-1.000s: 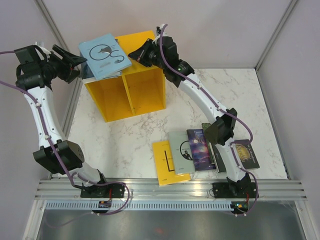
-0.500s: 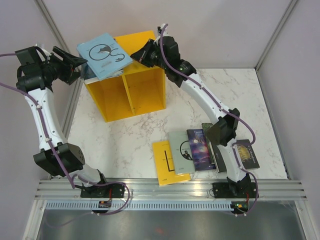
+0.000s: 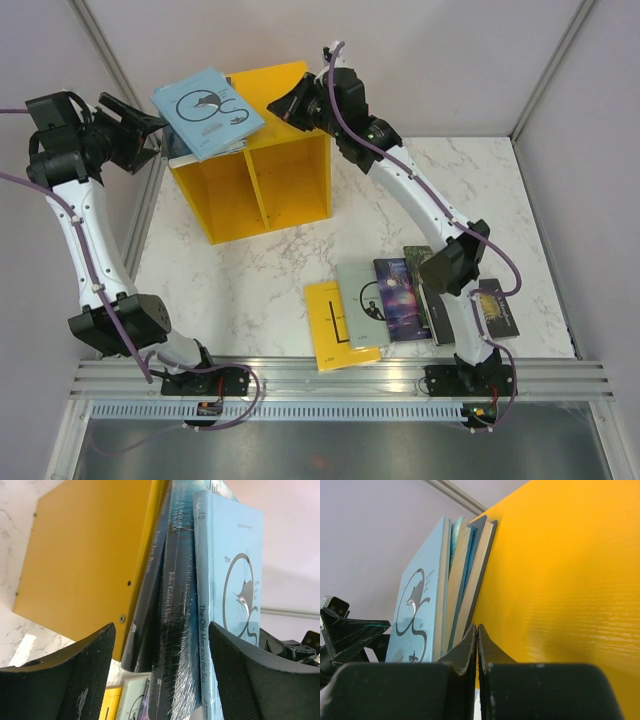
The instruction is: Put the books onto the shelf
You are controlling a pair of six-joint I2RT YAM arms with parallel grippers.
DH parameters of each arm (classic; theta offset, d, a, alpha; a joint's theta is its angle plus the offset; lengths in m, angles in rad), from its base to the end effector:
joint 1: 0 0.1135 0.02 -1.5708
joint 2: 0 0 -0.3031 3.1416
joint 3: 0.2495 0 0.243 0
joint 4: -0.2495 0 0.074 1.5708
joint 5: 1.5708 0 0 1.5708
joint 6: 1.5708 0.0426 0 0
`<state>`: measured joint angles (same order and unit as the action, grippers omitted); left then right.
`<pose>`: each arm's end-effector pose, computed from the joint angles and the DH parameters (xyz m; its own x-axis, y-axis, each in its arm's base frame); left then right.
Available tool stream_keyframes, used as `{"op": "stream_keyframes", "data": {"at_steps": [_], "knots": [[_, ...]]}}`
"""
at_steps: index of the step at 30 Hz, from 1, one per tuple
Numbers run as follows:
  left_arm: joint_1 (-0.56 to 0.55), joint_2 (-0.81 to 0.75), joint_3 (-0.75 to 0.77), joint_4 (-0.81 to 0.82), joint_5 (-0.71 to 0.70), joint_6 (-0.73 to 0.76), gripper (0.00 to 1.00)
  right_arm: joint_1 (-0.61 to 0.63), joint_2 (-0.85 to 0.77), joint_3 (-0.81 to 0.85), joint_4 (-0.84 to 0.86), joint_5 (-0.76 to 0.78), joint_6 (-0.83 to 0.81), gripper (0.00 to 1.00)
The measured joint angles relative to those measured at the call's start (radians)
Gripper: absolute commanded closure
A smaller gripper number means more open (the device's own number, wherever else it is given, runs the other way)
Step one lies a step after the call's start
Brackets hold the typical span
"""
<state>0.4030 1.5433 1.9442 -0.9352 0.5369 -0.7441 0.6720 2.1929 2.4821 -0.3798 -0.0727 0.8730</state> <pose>0.2847 0.0977 0.5073 -0.3906 -0.7992 -0.4567 -0.2673 0.5733 -0.7745 0.4060 0.3269 0.4739 -0.5646 0.5274 -0.6349 -0.3811 0.5157 0.7673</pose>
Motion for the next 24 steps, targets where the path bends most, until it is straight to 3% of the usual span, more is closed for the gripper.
{"op": "stream_keyframes", "data": {"at_steps": [4,8,10,13,20,24], "knots": [[0.002,-0.042,-0.002,-0.024,-0.081,-0.006,0.20,-0.006,-0.016,-0.052,0.012,-0.016,0.033,1.00],[0.006,-0.114,-0.013,-0.034,-0.159,-0.023,0.27,-0.019,-0.037,-0.134,0.048,-0.055,0.085,1.00],[0.007,-0.149,-0.025,-0.038,-0.201,-0.034,0.36,-0.029,-0.041,-0.163,0.075,-0.073,0.109,1.00],[0.008,-0.186,-0.047,-0.044,-0.261,-0.057,0.62,-0.040,-0.043,-0.180,0.098,-0.089,0.127,1.00],[0.008,-0.156,-0.081,-0.055,-0.327,-0.078,0.97,-0.043,-0.069,-0.182,0.134,-0.092,0.142,1.00],[0.008,-0.112,-0.103,-0.055,-0.337,-0.079,0.98,-0.041,-0.077,-0.173,0.141,-0.096,0.151,1.00]]}}
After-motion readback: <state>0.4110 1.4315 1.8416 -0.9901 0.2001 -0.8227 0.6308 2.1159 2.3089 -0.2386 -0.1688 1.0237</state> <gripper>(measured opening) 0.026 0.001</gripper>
